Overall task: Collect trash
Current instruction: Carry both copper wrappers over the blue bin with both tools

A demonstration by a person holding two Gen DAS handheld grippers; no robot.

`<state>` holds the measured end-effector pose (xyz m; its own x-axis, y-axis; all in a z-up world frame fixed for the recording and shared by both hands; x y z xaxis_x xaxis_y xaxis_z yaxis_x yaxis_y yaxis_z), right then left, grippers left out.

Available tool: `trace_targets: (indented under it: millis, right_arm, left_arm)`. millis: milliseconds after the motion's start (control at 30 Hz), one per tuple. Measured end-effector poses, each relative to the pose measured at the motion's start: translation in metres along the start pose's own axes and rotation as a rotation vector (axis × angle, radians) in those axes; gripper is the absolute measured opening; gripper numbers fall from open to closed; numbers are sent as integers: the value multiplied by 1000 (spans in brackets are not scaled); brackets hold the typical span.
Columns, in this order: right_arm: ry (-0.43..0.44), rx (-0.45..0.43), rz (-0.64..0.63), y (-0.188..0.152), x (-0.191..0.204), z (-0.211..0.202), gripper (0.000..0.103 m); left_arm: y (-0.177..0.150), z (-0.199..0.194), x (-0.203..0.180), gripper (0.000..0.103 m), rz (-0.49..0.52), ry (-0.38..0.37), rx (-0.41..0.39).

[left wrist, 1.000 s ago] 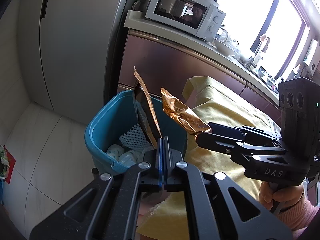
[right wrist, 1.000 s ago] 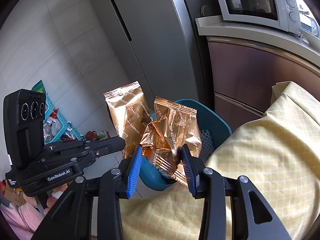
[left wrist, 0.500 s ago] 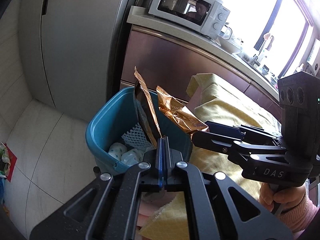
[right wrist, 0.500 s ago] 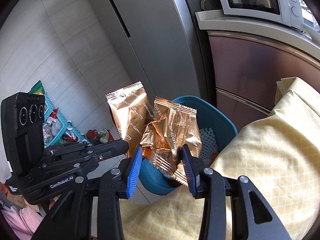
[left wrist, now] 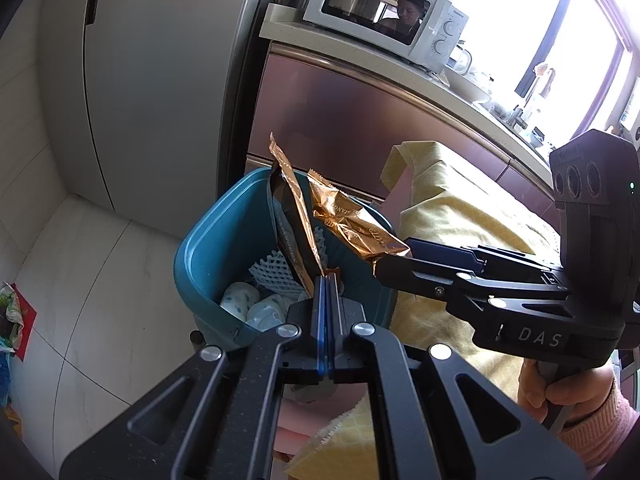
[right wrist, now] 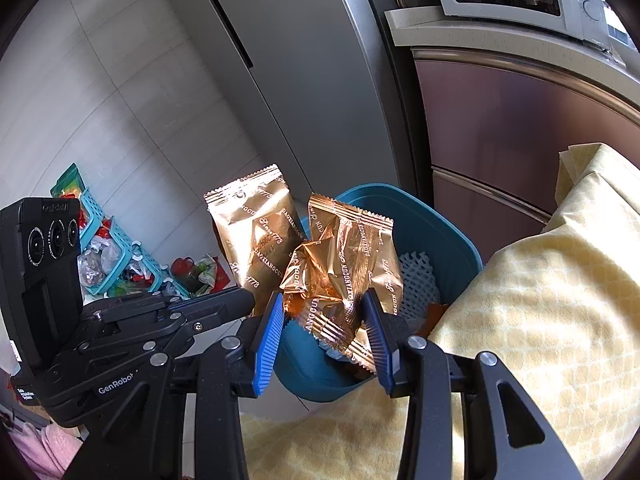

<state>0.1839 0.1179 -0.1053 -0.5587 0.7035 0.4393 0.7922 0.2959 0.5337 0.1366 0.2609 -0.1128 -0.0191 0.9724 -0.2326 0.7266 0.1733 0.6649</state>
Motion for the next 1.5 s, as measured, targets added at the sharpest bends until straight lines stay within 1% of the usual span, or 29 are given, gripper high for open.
trace_targets:
  millis: [433,1100,1433,1500]
  right_arm:
    - [-3,30,28,2,-6,17,39]
    - [-23,65,43,3,-8,26,41]
    - [-39,63,45,6,-9,30,43]
    - [-40,62,46,6,-9,31,43]
  left_arm:
    - [-1,12,4,1,-1,12,19]
    - [-8,33,7,1,-2,24,60]
    - [-13,45,8,1,-6,25,80]
    - [-14,47,10,1,-13,15,87]
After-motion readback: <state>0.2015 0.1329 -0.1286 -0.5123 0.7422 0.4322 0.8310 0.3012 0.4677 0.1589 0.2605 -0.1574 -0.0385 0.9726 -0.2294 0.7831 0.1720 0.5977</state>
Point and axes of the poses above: each gripper's, at about its wrist camera, not at the fingertips, and z roughly the way its jaws point, x to its left, y to its top, the point moved 6 cm from there along z, roughly the way its jaws point, and after that the axes turned 7 degrees about z, right-handed, at the moved point
